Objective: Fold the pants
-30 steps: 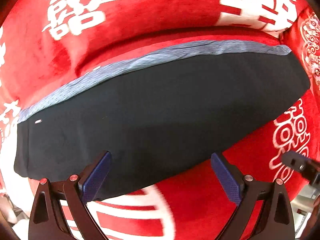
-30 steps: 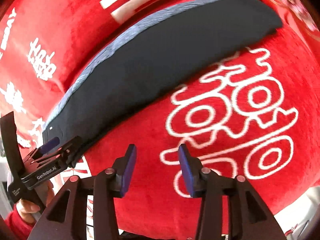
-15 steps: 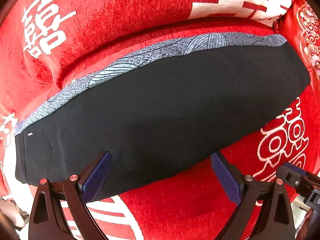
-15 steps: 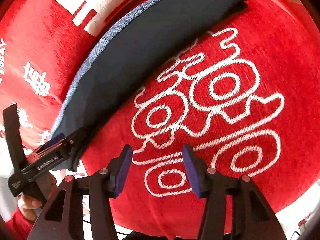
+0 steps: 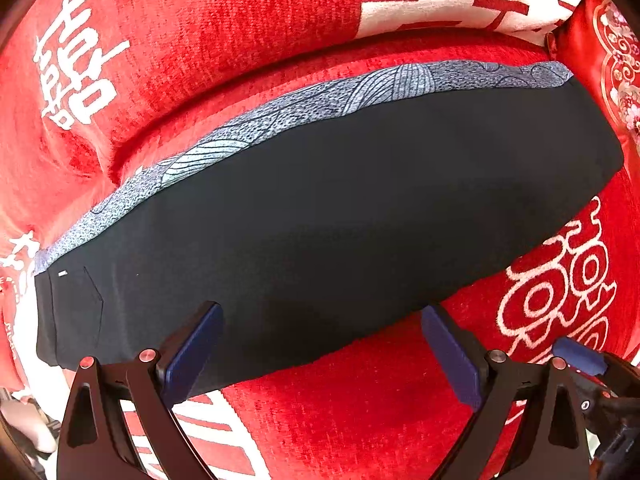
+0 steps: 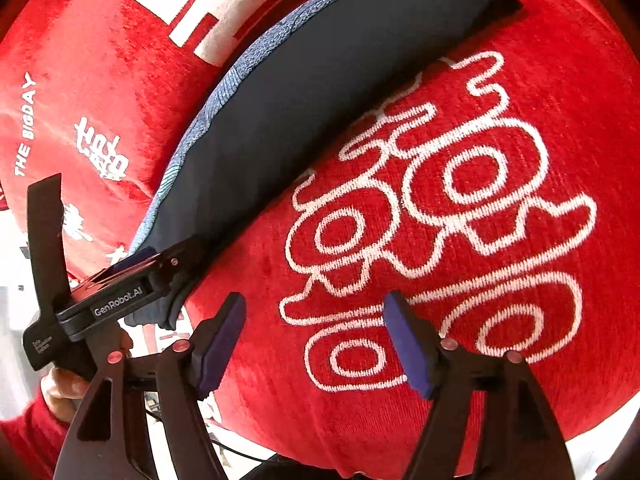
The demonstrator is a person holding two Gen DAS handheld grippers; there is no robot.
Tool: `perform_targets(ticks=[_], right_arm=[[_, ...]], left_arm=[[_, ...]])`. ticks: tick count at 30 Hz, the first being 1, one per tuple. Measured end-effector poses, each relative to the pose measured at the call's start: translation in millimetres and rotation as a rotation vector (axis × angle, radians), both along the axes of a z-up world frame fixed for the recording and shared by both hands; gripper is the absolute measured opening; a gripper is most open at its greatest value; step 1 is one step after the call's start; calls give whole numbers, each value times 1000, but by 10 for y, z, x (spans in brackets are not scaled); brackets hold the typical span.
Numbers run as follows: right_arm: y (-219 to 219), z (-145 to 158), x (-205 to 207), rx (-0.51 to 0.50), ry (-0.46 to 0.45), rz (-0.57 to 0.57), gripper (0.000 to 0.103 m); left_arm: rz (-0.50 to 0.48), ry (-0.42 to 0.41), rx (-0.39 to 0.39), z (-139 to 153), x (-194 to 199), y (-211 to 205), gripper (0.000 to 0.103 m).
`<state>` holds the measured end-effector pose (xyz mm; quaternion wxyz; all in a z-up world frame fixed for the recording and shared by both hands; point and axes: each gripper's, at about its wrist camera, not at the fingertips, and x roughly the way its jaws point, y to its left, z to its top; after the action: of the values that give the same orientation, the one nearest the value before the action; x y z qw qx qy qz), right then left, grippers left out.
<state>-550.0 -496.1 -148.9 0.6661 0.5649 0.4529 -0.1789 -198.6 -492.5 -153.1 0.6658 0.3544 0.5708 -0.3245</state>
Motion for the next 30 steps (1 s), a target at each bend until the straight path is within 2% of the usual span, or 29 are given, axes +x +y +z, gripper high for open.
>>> perform_targets(ticks=[3,5,7,8,11,13,14,15,17,20,22,23,24,26,28,30], right_arm=[[-55,-27,-14,36,-13,-28,75],[-106,-9,-34,48,10,-39,75],[-228,99,-56,16,7,-57,75],[-328,167,-45,-10,-2,-71,73],[-727,335,57,-88,-38,-101,57],[-1077,378,239,-167,-6,-98,50],[-1200,368,313,-189,8,-97,45],[-1341,352,401,-213,17,-98,43],[-1598,280,593,-257,37,-79,43],[-1825,115,839,-337,111,11,43],[-1944,-31,847,-372,183,38,34],[-2009,-59,796,-375,173,21,23],[-2079,-59,729,-371,168,-14,19],[-2163,3,605,-357,167,-102,21],[-2172,75,525,-326,139,-151,27],[-2101,162,413,-304,108,-169,45]], left_arm=[[2,-6,-6,42,-10,-26,100],[15,-20,-28,113,30,-89,100],[33,-40,-55,168,116,-166,100],[44,-51,-63,179,173,-215,100],[101,-67,-80,147,405,-415,100],[134,-74,-94,113,544,-571,100],[142,-84,-103,91,603,-669,100],[146,-92,-108,72,631,-726,100],[156,-112,-100,-31,699,-891,100],[186,-101,-58,-277,765,-1013,100],[205,-81,-64,-358,772,-951,102],[222,-84,-79,-364,798,-924,103],[224,-71,-86,-369,819,-908,103],[220,-58,-86,-361,840,-894,103],[210,-72,-66,-316,853,-883,103],[194,-83,-54,-244,843,-866,103]])
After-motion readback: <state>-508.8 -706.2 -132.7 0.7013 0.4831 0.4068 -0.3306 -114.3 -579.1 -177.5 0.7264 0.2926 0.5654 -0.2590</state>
